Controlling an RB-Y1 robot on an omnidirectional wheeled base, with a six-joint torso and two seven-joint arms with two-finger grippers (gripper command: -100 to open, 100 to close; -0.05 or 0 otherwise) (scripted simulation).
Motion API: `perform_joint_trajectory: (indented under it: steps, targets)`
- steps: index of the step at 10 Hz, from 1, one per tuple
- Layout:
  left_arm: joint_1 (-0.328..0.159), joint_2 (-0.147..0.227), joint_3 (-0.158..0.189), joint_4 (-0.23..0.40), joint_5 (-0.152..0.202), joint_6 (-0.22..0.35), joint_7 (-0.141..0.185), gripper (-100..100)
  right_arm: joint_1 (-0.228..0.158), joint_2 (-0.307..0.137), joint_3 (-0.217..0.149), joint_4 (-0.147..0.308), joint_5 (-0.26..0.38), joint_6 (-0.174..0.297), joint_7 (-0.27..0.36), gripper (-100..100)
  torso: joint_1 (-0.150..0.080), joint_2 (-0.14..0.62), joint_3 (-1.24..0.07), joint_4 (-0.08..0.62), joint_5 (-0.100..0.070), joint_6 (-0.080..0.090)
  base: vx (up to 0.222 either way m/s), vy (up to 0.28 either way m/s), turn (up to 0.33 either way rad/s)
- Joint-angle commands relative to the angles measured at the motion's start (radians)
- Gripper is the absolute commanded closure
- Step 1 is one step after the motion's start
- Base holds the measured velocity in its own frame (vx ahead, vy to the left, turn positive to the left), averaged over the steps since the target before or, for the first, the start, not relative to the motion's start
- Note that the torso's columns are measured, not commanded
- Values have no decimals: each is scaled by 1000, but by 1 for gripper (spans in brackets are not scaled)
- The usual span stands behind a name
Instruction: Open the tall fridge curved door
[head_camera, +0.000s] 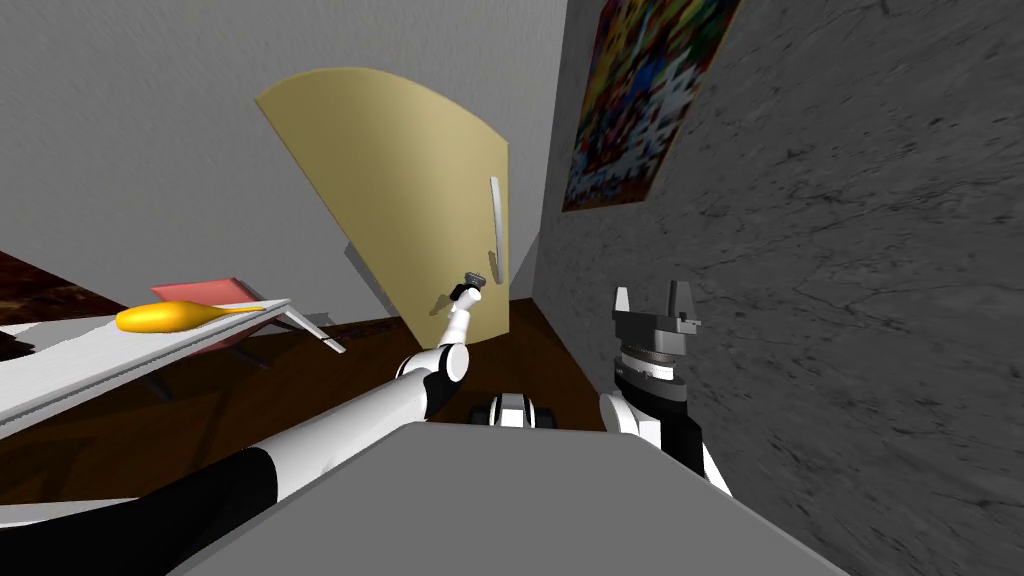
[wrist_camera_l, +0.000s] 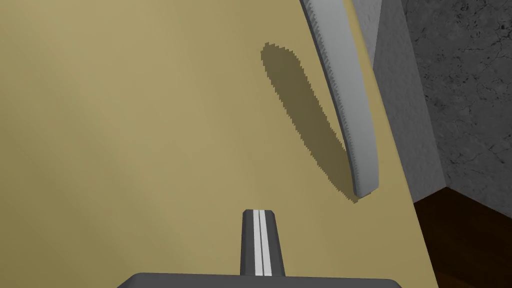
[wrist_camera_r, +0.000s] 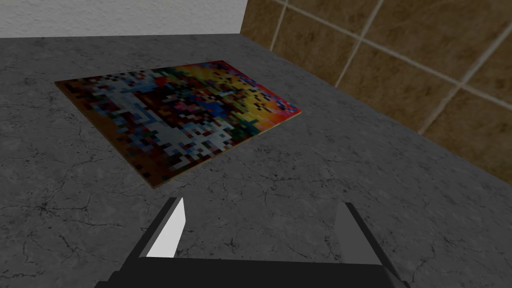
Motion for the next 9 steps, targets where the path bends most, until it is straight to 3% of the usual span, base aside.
perform_joint_trajectory:
  steps: [1, 2, 3, 4, 5, 9]
  targets:
    - [-2, -11, -33, 0, 14, 6, 3, 100, 0, 0, 0, 0, 0, 0, 0, 0, 0, 5, 3, 1, 0, 0, -259, 159, -60]
    - [-2, -21, -53, -3, 21, 11, 5, 100, 0, 0, 0, 0, 0, 0, 0, 0, -4, 2, 2, 1, -1, 0, -256, 186, -115]
    - [-5, -18, -37, -2, 13, 9, 2, 100, 0, 0, 0, 0, 0, 0, 0, 0, -2, 2, 1, 1, -1, 0, -131, 97, -42]
    - [-6, 24, -36, -1, 13, 11, 2, -100, 0, 0, 0, 0, 0, 0, 0, 0, -6, -5, -3, -1, -2, 0, -9, 3, 14]
    - [-6, 24, -36, -1, 13, 11, 2, -100, 1, 0, 0, 0, 0, 0, 0, 0, -8, -9, -5, -3, -2, 0, 22, -18, 7]
    - [-8, 129, -22, 4, 11, 12, -1, -100, 1, 0, 0, 0, 0, 0, 0, 0, -2, 2, 2, 1, 0, 0, 68, -58, 18]
